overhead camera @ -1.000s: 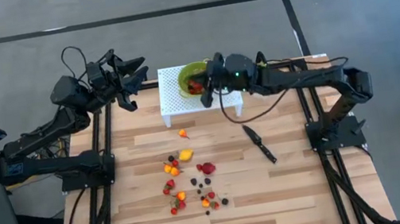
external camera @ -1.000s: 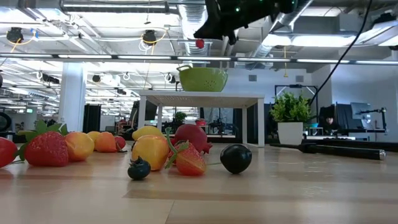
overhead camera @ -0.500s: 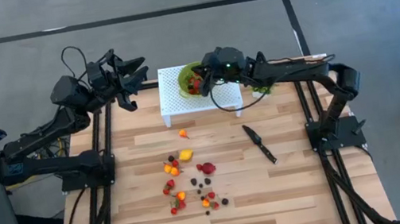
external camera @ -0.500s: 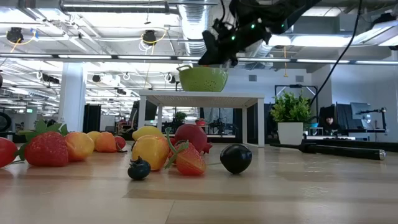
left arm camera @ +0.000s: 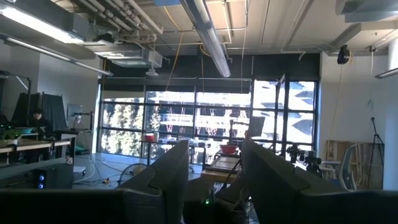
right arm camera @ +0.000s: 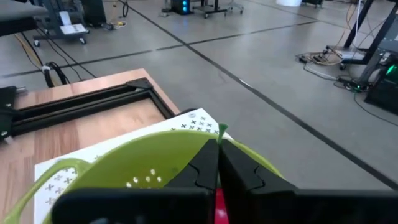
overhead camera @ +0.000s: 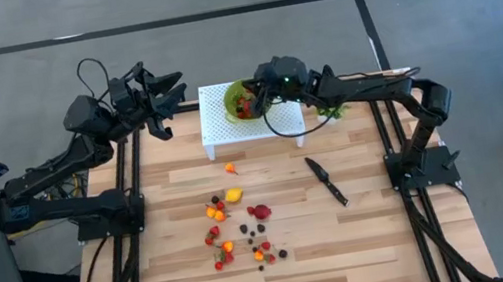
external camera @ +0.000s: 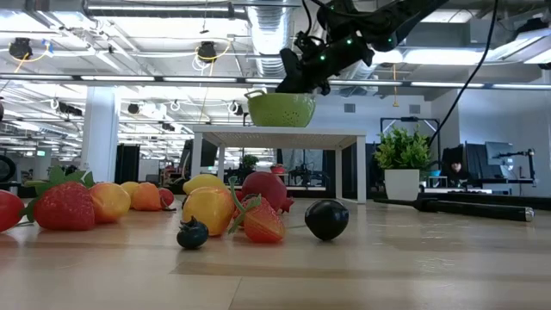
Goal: Pick & Place Fruit
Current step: Put the red cherry into the green strainer bowl, then put the black cherry into the green strainer bowl
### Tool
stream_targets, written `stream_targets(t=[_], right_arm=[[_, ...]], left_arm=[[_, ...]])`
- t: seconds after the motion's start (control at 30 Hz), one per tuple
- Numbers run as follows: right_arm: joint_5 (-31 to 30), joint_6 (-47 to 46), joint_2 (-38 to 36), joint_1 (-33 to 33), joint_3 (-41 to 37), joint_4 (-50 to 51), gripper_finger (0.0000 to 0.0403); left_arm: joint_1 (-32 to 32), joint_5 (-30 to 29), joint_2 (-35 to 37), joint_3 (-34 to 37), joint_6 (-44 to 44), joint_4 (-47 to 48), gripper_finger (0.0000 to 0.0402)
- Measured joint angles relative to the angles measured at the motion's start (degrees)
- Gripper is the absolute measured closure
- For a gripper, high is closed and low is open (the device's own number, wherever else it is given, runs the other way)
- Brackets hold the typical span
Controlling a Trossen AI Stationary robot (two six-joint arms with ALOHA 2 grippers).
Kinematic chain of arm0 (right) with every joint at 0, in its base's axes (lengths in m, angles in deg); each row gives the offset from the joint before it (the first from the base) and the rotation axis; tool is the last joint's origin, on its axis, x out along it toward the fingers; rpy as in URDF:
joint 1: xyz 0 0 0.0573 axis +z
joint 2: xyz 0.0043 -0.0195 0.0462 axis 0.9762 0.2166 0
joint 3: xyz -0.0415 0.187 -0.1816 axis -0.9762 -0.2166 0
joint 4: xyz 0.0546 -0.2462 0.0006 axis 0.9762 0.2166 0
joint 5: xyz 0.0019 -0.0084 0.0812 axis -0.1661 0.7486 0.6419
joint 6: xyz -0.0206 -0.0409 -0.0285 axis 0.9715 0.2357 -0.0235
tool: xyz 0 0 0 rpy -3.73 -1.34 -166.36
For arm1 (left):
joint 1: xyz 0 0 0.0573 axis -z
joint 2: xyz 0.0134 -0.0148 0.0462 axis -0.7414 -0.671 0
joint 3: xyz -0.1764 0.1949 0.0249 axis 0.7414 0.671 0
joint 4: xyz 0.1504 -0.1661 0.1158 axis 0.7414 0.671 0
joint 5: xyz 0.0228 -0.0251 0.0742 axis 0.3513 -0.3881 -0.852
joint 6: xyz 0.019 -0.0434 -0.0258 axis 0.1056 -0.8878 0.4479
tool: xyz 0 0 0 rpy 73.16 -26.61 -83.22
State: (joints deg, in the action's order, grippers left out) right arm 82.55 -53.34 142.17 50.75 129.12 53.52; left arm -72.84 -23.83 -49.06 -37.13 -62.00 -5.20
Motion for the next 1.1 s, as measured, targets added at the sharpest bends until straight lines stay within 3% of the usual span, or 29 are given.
stream_targets(t=[0.47, 0.63, 0.9, 1.1], right_arm=[[-0.11, -0.93, -0.24, 0.02, 0.0, 1.35, 0.0342], [3.54, -0.91, -3.3, 1.55, 0.02, 0.29, 0.033], [10.59, 5.8, -8.72, 9.5, 0.02, 0.28, 0.0328], [11.04, 11.77, -10.94, 18.11, 0.02, 0.4, 0.0336]], left_arm=[[0.01, 0.0, 0.0, 0.0, 0.0, 0.0, 0.0259], [0.01, -0.02, 0.0, 0.0, 0.0, -0.02, 0.0259], [0.01, -0.02, 0.0, 0.0, 0.0, -0.02, 0.0259], [0.02, 0.0, 0.0, 0.0, 0.0, -0.02, 0.0259]])
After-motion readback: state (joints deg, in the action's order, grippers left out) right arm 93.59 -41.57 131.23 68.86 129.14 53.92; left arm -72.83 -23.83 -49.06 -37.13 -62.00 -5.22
